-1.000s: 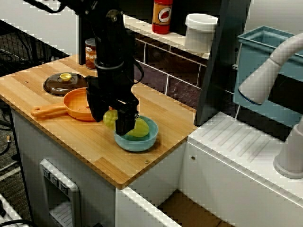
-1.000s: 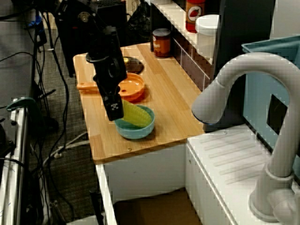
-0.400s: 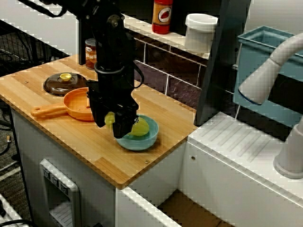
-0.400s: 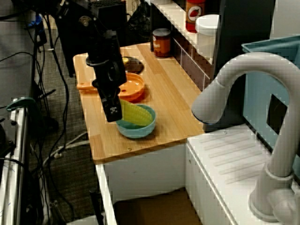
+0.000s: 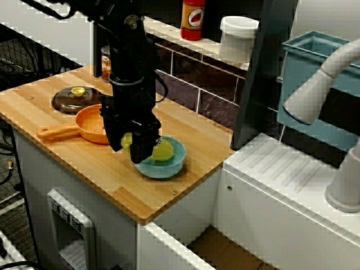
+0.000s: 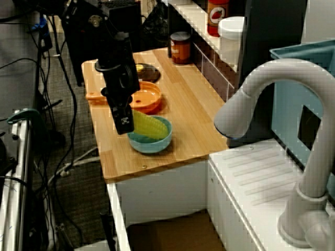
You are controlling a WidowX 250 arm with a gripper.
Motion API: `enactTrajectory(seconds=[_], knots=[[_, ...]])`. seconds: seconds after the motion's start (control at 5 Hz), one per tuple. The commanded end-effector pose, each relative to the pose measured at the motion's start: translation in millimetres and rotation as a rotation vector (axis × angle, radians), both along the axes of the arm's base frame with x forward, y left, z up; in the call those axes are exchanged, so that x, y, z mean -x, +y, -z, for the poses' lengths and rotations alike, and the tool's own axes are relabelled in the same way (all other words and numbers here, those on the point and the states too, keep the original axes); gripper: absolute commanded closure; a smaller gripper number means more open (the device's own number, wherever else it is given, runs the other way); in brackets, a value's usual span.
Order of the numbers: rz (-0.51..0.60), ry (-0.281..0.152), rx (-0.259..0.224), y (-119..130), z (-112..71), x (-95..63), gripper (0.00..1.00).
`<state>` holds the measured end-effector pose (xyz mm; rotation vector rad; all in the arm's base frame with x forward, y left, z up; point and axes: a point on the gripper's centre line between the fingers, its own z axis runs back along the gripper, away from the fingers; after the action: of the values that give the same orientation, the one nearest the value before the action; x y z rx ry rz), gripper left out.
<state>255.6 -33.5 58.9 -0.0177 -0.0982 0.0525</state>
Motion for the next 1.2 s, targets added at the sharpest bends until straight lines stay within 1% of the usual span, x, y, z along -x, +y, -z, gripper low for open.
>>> enactTrajectory(seconds=[0.0,0.2,0.4,0.6,0.8,1.0], knots=[[-0.028,-0.068,0.055,14,-36.0,-6.2,1.00],[-0.051,-0.085,0.085,22,-45.8,-5.5,1.00],[-0.056,-0.097,0.090,32,-55.0,-1.3,1.00],[-0.063,-0.076,0.088,46,-63.5,-0.4,1.00],[-0.091,-0.090,0.085,60,-72.7,2.8,1.00],[-0.100,-0.099,0.039,70,-71.6,5.3,1.00]])
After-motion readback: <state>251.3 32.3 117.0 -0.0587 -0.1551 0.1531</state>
